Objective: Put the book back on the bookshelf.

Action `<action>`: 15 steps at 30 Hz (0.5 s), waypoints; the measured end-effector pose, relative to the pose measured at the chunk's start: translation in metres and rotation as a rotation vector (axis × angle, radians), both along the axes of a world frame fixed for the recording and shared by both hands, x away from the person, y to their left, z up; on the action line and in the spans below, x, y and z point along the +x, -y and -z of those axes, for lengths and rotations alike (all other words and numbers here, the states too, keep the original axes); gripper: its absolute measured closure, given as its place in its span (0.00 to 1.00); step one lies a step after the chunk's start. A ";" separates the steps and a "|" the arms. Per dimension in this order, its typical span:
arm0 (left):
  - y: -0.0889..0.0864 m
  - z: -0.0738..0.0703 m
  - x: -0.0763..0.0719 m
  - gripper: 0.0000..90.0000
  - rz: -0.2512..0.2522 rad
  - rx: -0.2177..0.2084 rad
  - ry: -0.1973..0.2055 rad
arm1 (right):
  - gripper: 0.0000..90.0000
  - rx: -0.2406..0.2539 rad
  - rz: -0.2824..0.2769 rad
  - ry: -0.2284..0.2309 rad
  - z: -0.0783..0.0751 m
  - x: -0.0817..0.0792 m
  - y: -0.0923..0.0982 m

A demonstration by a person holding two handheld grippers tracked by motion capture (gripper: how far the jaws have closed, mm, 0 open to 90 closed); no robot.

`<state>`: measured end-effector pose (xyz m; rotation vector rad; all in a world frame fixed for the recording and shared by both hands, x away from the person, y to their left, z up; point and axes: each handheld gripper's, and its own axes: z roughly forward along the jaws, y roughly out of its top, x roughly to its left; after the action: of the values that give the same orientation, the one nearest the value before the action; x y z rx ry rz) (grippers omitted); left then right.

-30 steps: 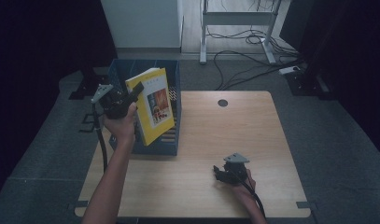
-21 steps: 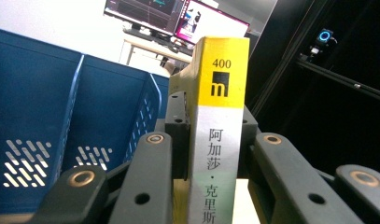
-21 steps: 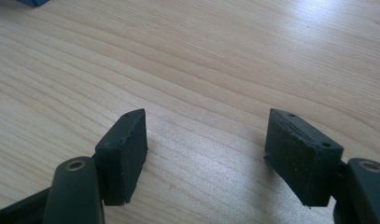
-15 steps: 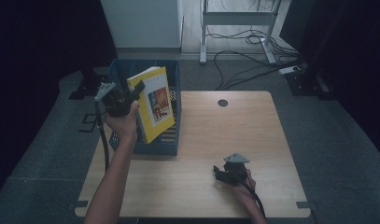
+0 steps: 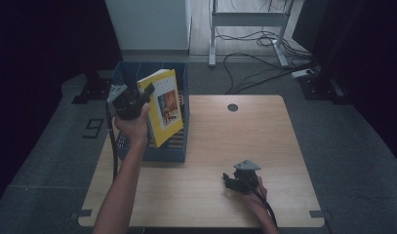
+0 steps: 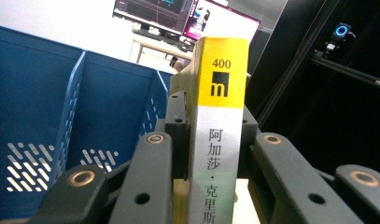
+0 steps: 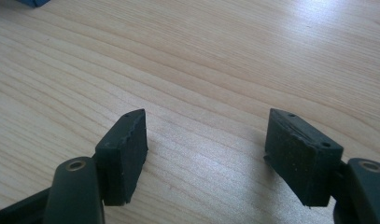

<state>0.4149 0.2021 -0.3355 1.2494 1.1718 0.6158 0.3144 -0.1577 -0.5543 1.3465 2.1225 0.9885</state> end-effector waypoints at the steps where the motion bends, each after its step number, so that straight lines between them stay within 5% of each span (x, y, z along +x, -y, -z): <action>1: 0.000 0.000 0.001 0.83 -0.002 0.001 0.000 | 0.32 0.000 0.000 0.000 0.000 0.000 0.000; 15: 0.003 0.006 0.010 0.83 -0.012 0.002 -0.008 | 0.32 0.001 0.005 0.002 0.000 -0.001 0.000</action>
<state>0.4245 0.1996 -0.3419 1.2482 1.1862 0.6223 0.3136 -0.1577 -0.5544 1.3502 2.1169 0.9887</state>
